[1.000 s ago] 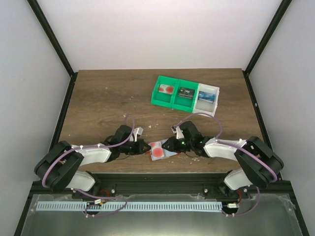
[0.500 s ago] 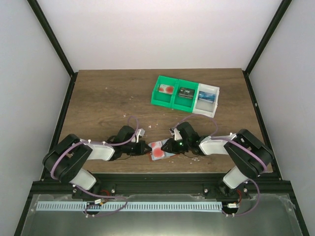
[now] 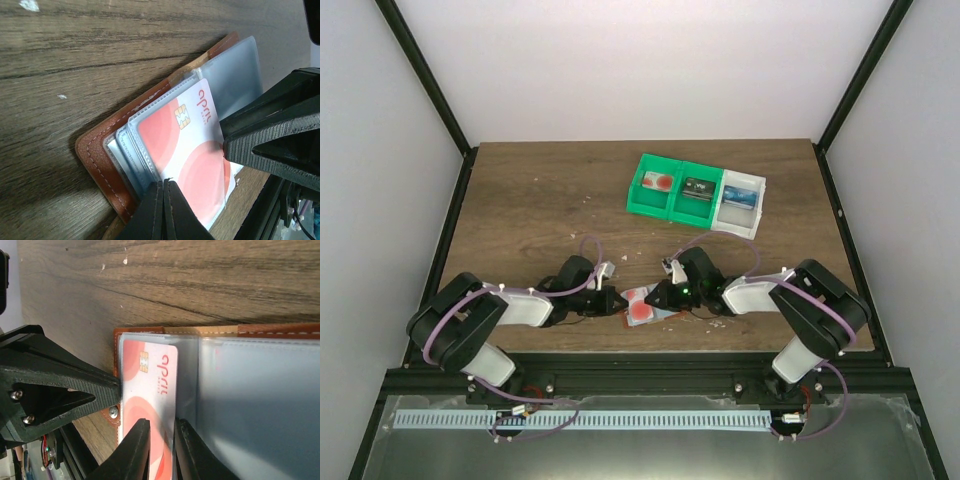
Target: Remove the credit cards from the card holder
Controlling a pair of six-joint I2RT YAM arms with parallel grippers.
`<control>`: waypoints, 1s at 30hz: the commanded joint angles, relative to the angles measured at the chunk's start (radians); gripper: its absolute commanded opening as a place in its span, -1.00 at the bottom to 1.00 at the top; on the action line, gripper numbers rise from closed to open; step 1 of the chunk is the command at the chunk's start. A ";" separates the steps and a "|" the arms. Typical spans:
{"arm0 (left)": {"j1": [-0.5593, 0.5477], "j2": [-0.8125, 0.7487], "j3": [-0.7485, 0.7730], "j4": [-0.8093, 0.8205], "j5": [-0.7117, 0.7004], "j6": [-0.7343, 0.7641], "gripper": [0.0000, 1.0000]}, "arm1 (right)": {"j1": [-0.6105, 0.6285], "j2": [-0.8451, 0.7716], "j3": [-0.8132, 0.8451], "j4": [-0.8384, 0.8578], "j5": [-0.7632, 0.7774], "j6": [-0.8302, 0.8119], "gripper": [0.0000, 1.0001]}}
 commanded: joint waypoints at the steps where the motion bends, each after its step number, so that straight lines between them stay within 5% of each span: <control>1: -0.004 0.021 0.000 0.004 -0.004 0.020 -1.00 | 0.008 0.007 -0.006 0.051 -0.029 0.015 -0.71; 10: -0.004 0.017 -0.004 -0.001 -0.007 0.020 -1.00 | 0.007 -0.013 -0.032 0.078 -0.017 0.032 -0.98; 30: -0.004 0.029 -0.015 -0.002 -0.018 0.036 -1.00 | 0.003 -0.035 -0.063 0.086 -0.002 0.048 -0.99</control>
